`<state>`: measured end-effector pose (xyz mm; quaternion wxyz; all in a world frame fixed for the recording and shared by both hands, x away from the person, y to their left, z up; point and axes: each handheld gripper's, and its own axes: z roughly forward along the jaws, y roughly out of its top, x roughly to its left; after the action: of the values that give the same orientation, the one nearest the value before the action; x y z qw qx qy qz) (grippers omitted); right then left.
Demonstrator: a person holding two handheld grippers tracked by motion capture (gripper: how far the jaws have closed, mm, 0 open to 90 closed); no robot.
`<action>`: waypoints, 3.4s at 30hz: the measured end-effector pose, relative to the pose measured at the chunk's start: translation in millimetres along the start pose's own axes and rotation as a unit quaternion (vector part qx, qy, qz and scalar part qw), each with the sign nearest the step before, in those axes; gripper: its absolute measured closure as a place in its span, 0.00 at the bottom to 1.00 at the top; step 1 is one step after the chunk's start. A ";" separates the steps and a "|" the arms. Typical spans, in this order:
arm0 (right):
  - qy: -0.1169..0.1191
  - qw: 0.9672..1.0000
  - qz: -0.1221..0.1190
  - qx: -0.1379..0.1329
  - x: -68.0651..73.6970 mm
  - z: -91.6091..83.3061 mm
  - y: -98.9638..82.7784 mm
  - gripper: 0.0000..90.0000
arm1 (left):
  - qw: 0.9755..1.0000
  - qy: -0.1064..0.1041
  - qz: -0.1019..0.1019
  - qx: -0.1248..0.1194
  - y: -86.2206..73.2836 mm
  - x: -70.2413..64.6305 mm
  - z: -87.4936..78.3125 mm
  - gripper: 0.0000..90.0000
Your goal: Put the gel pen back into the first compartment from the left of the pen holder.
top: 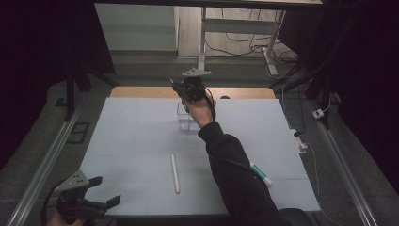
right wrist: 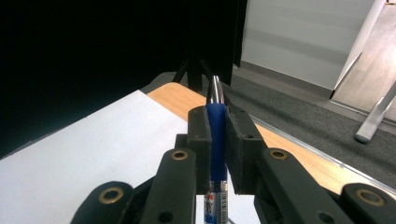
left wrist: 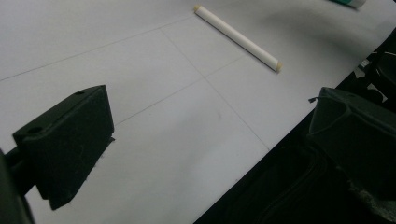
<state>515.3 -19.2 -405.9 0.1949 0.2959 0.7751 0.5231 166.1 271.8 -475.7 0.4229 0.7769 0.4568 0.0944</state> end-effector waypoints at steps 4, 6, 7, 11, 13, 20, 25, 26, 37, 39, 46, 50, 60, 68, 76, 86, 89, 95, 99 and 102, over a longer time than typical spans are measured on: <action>-0.006 1.000 0.000 -0.002 -1.9 4.7 1.4 0.89 | 1.000 -0.001 0.000 0.000 0.0 0.1 0.0 0.00; -0.005 1.000 0.004 -0.005 -2.6 7.1 2.2 0.89 | 1.000 -0.001 0.000 0.000 -0.1 0.1 -0.1 0.00; -0.006 1.000 0.006 -0.007 -2.5 8.2 2.6 0.89 | 1.000 -0.001 0.000 0.000 -0.1 0.1 -0.1 0.00; -0.012 1.000 0.001 -0.010 -1.1 12.9 4.0 0.89 | 1.000 -0.001 0.000 0.000 -0.1 0.1 -0.1 0.00; -0.015 1.000 -0.002 -0.010 0.0 15.3 4.3 0.89 | 1.000 -0.001 0.001 -0.001 -0.1 0.1 -0.2 0.00; -0.015 1.000 -0.001 -0.009 0.5 22.8 0.7 0.89 | 1.000 -0.002 0.001 -0.001 -0.2 0.2 -0.2 0.00; -0.014 1.000 0.003 -0.007 0.2 25.7 -3.7 0.89 | 1.000 -0.002 0.001 -0.001 -0.2 0.2 -0.3 0.00; -0.020 1.000 0.000 -0.004 0.3 25.7 -4.7 0.89 | 1.000 -0.002 0.001 -0.001 -0.2 0.2 -0.2 0.00; -0.006 1.000 0.006 0.008 -2.5 26.7 -16.6 0.89 | 1.000 -0.001 0.003 0.002 0.0 -0.2 0.2 0.00; 0.001 1.000 0.010 0.010 -3.2 25.9 -19.0 0.89 | 1.000 -0.002 0.002 0.002 0.0 -0.2 0.2 0.00; 0.013 1.000 0.009 0.024 -2.7 24.5 -24.9 0.87 | 1.000 -0.001 0.003 0.003 0.1 -0.6 0.6 0.00; 0.013 0.999 0.004 0.033 -4.1 21.1 -23.6 0.74 | 1.000 -0.001 0.002 0.003 0.1 -0.3 0.6 0.00; 0.022 0.998 -0.009 0.053 -7.7 2.0 -14.7 0.52 | 1.000 -0.001 0.002 0.004 0.3 -0.4 0.8 0.00; 0.050 0.995 -0.040 0.076 -3.6 -15.0 -13.4 0.39 | 1.000 0.001 0.003 0.006 0.6 -0.8 1.3 0.00; 0.076 0.991 -0.053 0.096 0.9 -36.0 -18.0 0.28 | 1.000 0.002 0.002 0.007 0.9 -0.9 1.6 0.00; 0.098 0.986 -0.061 0.118 12.1 -62.2 -29.2 0.18 | 1.000 0.000 -0.002 0.007 1.0 -0.2 1.6 0.00; 0.110 0.983 -0.062 0.130 17.4 -69.5 -33.9 0.15 | 1.000 0.000 -0.002 0.008 1.0 -0.4 1.8 0.00; 0.116 0.982 -0.059 0.134 27.3 -82.7 -43.8 0.08 | 1.000 0.001 0.000 0.008 1.1 -0.1 1.7 0.00; 0.118 0.981 -0.062 0.139 31.6 -91.3 -51.8 0.03 | 1.000 0.001 -0.001 0.008 1.0 -0.3 1.8 0.00; 0.117 0.981 -0.068 0.142 33.4 -97.7 -57.5 0.01 | 1.000 0.002 -0.001 0.008 1.1 -0.3 1.8 0.00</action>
<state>415.9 -81.0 -422.2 0.0939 0.2038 0.8773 0.4242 167.6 270.3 -475.9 0.4161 0.7796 0.4590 0.0916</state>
